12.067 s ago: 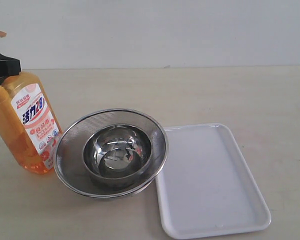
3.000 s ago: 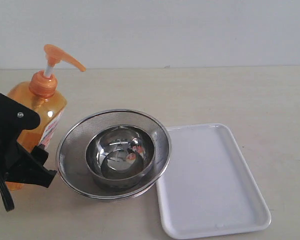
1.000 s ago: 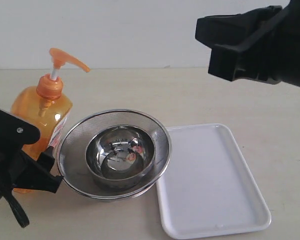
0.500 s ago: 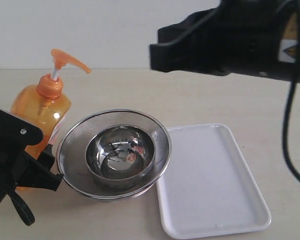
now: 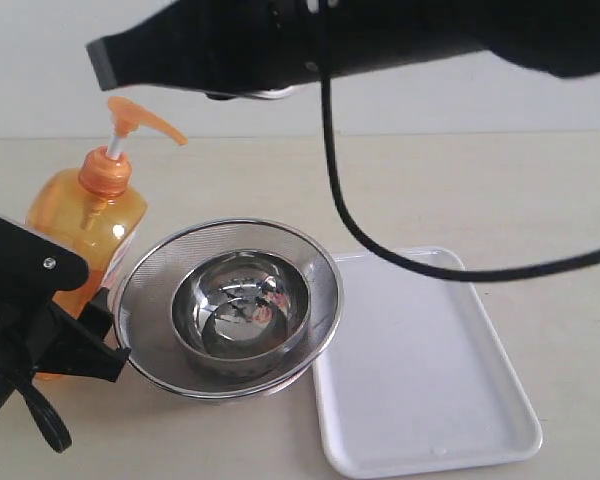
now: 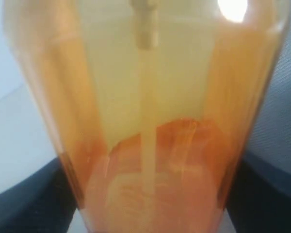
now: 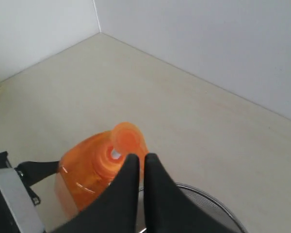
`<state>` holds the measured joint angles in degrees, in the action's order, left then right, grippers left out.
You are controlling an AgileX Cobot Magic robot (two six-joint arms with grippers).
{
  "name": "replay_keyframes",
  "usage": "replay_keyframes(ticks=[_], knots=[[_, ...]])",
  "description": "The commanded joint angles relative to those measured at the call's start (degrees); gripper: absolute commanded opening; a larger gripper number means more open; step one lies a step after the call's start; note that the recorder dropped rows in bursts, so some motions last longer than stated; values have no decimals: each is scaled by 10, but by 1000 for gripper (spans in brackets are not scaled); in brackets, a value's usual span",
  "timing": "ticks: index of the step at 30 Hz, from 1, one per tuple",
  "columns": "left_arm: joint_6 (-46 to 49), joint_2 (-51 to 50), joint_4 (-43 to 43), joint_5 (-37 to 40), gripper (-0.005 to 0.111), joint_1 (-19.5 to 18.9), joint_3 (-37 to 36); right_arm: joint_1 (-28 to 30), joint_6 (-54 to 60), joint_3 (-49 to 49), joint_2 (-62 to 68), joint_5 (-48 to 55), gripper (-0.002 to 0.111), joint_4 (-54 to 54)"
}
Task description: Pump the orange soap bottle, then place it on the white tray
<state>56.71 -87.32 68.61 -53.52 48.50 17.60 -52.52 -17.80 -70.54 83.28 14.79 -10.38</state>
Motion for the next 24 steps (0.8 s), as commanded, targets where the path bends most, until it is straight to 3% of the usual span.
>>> replay_keyframes(ticks=[1,4,24], knots=[[-4,1,-23,-35,5,2,0,-1,197,-73,40,54,1,209],[-5,1,-23,-35,5,2,0,-1,250,-103,67,57,1,268],[-18,1,-33,-22,5,2,-2,33,258,-109,130,30,1,266]])
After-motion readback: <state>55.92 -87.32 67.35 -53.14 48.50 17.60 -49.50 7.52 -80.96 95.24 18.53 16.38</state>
